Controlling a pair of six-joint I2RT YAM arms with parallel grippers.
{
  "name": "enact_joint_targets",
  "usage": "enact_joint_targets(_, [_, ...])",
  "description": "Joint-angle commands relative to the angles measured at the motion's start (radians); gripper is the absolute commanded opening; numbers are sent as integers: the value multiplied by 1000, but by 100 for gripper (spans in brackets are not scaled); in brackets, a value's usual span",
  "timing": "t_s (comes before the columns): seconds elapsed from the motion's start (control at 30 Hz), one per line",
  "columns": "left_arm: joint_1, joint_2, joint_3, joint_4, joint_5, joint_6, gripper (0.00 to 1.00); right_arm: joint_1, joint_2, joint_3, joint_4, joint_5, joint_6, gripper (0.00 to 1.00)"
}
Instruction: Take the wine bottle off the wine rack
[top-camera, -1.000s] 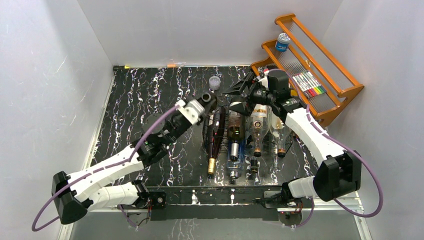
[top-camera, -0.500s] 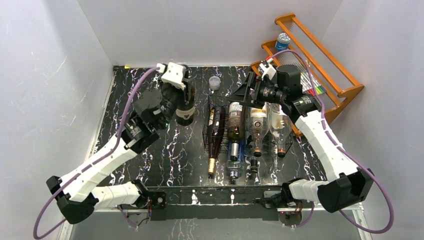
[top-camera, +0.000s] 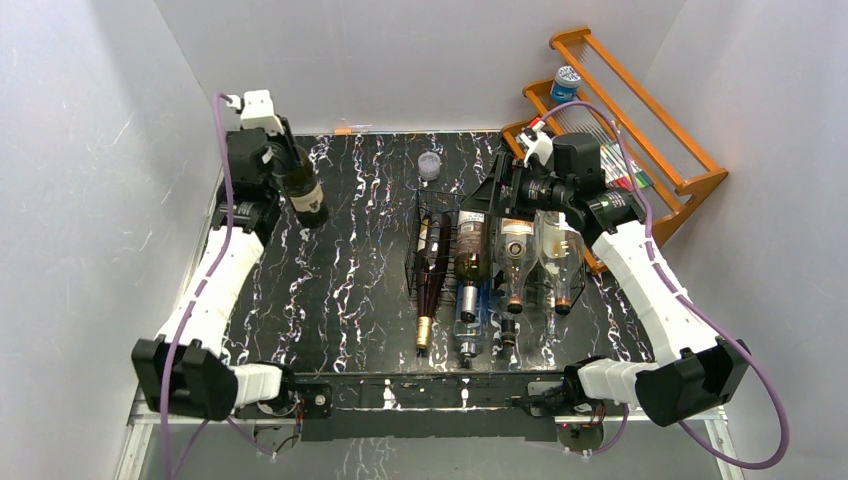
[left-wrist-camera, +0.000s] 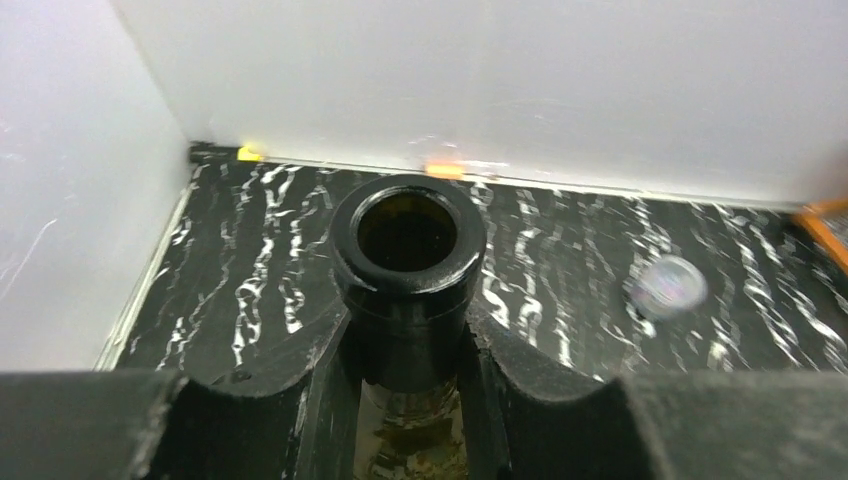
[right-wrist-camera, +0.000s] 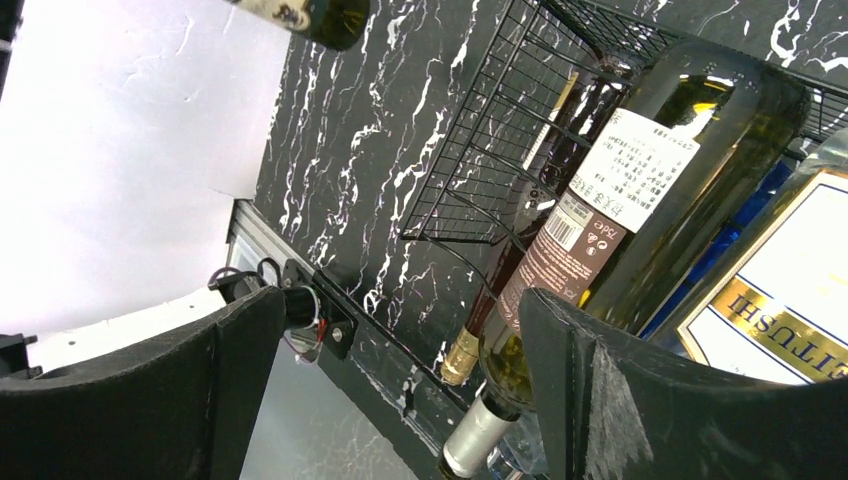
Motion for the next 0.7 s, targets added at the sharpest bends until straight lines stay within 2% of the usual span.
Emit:
enact_joint_targets(0.0, [145, 84, 20, 292, 10, -55, 0, -2, -16, 35, -3, 14, -51, 98])
enact_joint_targets(0.13, [196, 217, 53, 434, 35, -35, 0, -2, -19, 36, -44, 24, -78, 98])
enact_joint_targets(0.23, [231, 330, 124, 455, 50, -18, 0, -2, -21, 33, -70, 30, -91, 98])
enact_joint_targets(0.27, [277, 418, 175, 475, 71, -24, 0, -1, -18, 41, -91, 27, -100, 98])
enact_joint_targets(0.43, [334, 503, 227, 529, 95, -30, 0, -1, -14, 54, -104, 28, -108, 98])
enact_joint_targets(0.67, [341, 612, 342, 565, 138, 46, 0, -1, 4, 59, -113, 24, -114, 98])
